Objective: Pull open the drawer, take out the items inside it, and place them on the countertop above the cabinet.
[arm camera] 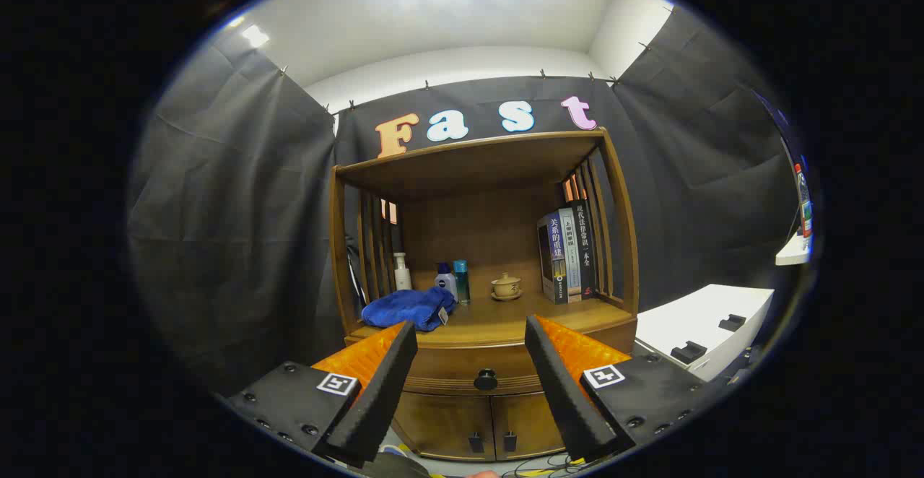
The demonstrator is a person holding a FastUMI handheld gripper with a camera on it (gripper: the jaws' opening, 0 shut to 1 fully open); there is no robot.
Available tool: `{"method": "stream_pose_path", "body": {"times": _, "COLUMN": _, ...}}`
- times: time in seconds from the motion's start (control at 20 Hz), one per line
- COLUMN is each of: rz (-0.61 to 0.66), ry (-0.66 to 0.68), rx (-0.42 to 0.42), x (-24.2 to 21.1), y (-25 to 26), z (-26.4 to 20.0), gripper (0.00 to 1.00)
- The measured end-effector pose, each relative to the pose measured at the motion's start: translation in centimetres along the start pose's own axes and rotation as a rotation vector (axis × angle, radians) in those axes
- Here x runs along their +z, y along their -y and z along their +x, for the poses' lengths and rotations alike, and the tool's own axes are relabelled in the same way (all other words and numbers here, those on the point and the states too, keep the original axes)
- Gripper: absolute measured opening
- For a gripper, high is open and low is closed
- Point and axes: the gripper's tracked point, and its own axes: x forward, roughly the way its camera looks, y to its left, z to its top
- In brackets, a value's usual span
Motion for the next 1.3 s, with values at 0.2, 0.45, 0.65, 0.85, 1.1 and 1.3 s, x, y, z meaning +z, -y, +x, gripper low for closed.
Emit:
{"method": "stream_pose_path", "body": {"times": 0.2, "rz": 0.005, "ry": -0.008, "rx": -0.003, "x": -0.4, "y": 0.2, "z": 0.0, "gripper": 0.98}}
{"method": "stream_pose_path", "body": {"times": 0.45, "rz": 0.022, "ry": -0.004, "rx": -0.014, "x": 0.1, "y": 0.8, "z": 0.0, "gripper": 0.98}}
{"method": "stream_pose_path", "body": {"times": 0.65, "rz": 0.022, "ry": 0.009, "rx": -0.023, "x": 0.4, "y": 1.1, "z": -0.1, "gripper": 0.98}}
{"method": "stream_pose_path", "body": {"times": 0.85, "rz": 0.024, "ry": 0.004, "rx": -0.025, "x": 0.1, "y": 1.2, "z": 0.0, "gripper": 0.98}}
{"method": "stream_pose_path", "body": {"times": 1.1, "rz": 0.019, "ry": -0.006, "rx": -0.029, "x": -0.2, "y": 1.2, "z": -0.2, "gripper": 0.98}}
{"method": "stream_pose_path", "body": {"times": 1.3, "rz": 0.035, "ry": -0.004, "rx": -0.037, "x": -0.5, "y": 1.1, "z": -0.2, "gripper": 0.98}}
